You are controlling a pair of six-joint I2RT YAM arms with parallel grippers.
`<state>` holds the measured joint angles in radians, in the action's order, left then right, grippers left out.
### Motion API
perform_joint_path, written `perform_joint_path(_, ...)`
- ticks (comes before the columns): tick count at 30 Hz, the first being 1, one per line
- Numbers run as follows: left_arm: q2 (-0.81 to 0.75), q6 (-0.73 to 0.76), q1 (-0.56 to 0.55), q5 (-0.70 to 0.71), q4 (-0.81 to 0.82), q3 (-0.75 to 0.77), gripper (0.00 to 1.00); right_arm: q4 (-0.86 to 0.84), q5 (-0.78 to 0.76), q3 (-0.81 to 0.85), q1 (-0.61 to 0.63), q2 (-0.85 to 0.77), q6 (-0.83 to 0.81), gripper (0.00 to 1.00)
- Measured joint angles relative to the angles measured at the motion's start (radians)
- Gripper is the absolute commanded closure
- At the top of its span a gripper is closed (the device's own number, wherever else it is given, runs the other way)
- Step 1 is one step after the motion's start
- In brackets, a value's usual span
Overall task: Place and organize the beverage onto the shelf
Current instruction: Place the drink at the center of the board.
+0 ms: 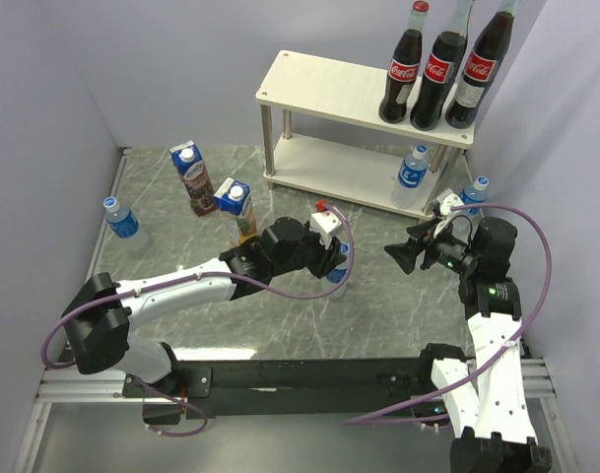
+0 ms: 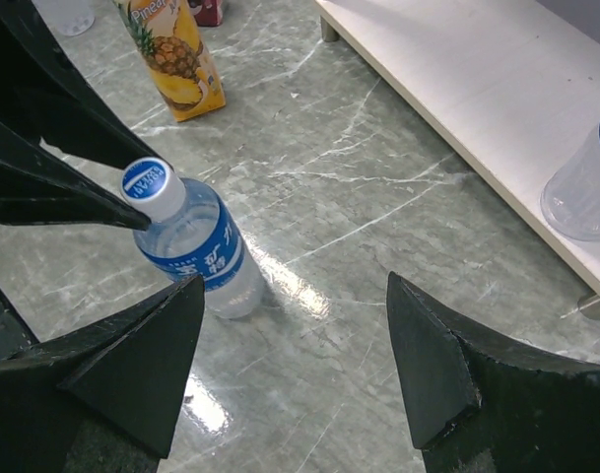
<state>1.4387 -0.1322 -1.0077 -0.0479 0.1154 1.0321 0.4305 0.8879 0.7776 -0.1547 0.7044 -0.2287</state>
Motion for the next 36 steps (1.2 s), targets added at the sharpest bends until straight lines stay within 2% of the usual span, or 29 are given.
perform_joint_path(5, 0.008, -0.003, 0.000, -0.007, 0.047, -0.045, 0.99, 0.000, 0.006, 0.000, -0.001, 0.000, 0.000, 0.19)
perform_joint_path(8, 0.008, -0.004, 0.000, -0.008, 0.087, -0.065, 0.90, 0.000, 0.013, 0.000, -0.001, 0.000, 0.000, 0.19)
perform_joint_path(9, 0.008, -0.005, 0.000, -0.008, 0.098, -0.070, 0.78, 0.000, 0.015, 0.000, -0.001, 0.000, 0.000, 0.19)
perform_joint_path(11, 0.008, -0.010, 0.000, -0.008, 0.119, -0.082, 0.64, 0.000, 0.017, 0.000, -0.001, 0.000, 0.000, 0.19)
perform_joint_path(12, 0.008, -0.011, 0.000, -0.008, 0.126, -0.085, 0.53, 0.000, 0.018, 0.000, -0.002, 0.000, 0.000, 0.19)
perform_joint_path(14, 0.008, -0.017, 0.000, -0.008, 0.140, -0.094, 0.43, 0.000, 0.019, 0.000, -0.002, 0.001, 0.000, 0.19)
perform_joint_path(16, 0.008, -0.026, -0.001, -0.008, 0.154, -0.100, 0.25, 0.000, 0.021, 0.000, -0.002, 0.001, 0.000, 0.19)
perform_joint_path(19, -0.002, -0.029, -0.001, -0.007, 0.167, -0.110, 0.13, 0.000, 0.023, 0.000, -0.002, 0.002, 0.000, 0.19)
perform_joint_path(28, -0.108, -0.054, -0.002, 0.002, 0.242, -0.224, 0.03, 0.000, 0.023, 0.000, -0.007, 0.003, -0.001, 0.19)
perform_joint_path(29, -0.120, -0.061, -0.002, 0.005, 0.271, -0.254, 0.01, 0.000, 0.023, 0.000, -0.007, 0.003, -0.001, 0.19)
perform_joint_path(36, -0.103, -0.093, -0.039, 0.037, 0.482, -0.466, 0.01, 0.000, 0.032, 0.000, -0.009, 0.003, -0.001, 0.19)
